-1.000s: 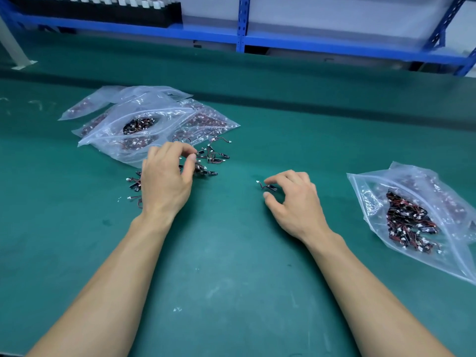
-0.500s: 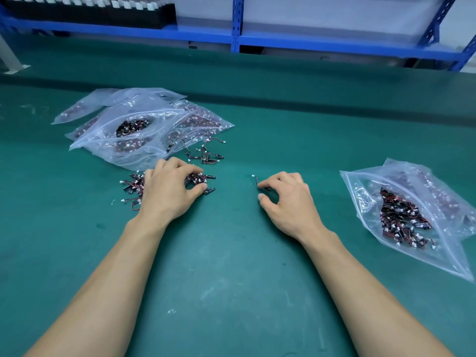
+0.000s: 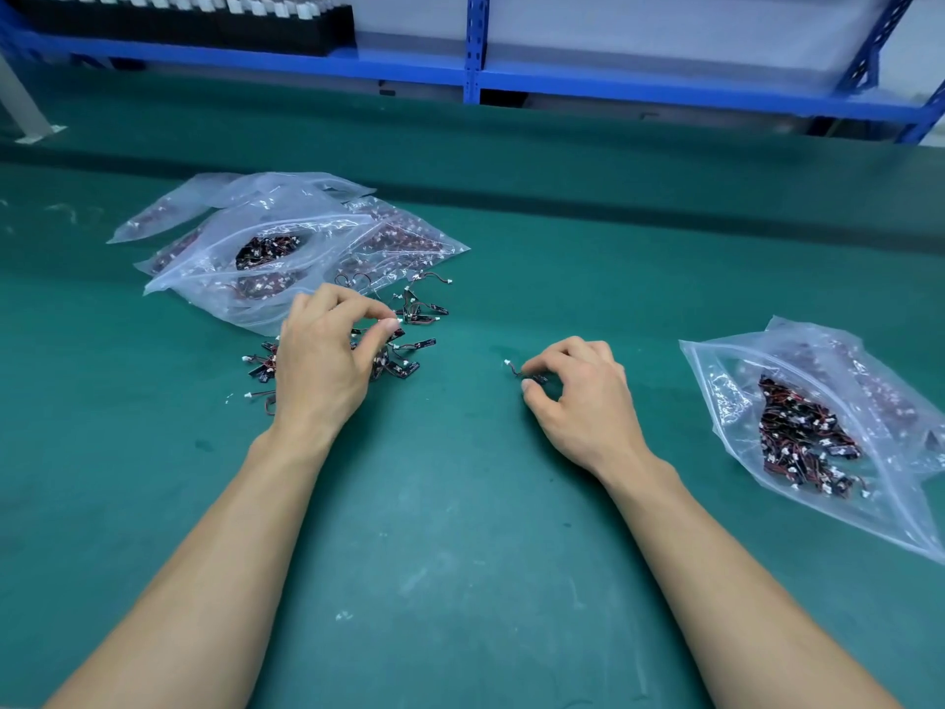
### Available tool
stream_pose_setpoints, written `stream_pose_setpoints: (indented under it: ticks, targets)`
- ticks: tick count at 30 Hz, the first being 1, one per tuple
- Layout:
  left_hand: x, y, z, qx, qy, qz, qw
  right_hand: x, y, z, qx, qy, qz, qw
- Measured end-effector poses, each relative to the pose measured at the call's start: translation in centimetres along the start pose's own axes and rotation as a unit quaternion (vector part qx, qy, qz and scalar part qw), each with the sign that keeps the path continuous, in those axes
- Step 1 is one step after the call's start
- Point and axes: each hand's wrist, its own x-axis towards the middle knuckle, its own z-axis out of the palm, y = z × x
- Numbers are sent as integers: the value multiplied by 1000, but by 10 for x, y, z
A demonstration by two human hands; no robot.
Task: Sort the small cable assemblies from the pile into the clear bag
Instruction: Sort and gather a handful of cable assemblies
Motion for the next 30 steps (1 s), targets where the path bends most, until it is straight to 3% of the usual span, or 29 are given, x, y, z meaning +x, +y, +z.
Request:
stream_pose_setpoints:
  ticks: [5,13,19,22,26,30]
  targets:
    - [-1,2,0,-10,13,15,1000,-1,-1,-1,16,22,-2,1000]
    - [1,-12,-3,77,34,-75,994,0,1,-1,2,5,4,1000]
    - [-3,6,13,108,-94,60,988,0,2,-1,-32,-29,-11,999]
    - [-7,16,23,150,-171,64,972,0,2,-1,-46,-34,-6,998]
    - [-14,29,29,176,-204,106,957,1,3,-2,-57,-34,3,998]
    - [-23,46,34,115,-237,163,951,2,4,-4,-56,-24,17,998]
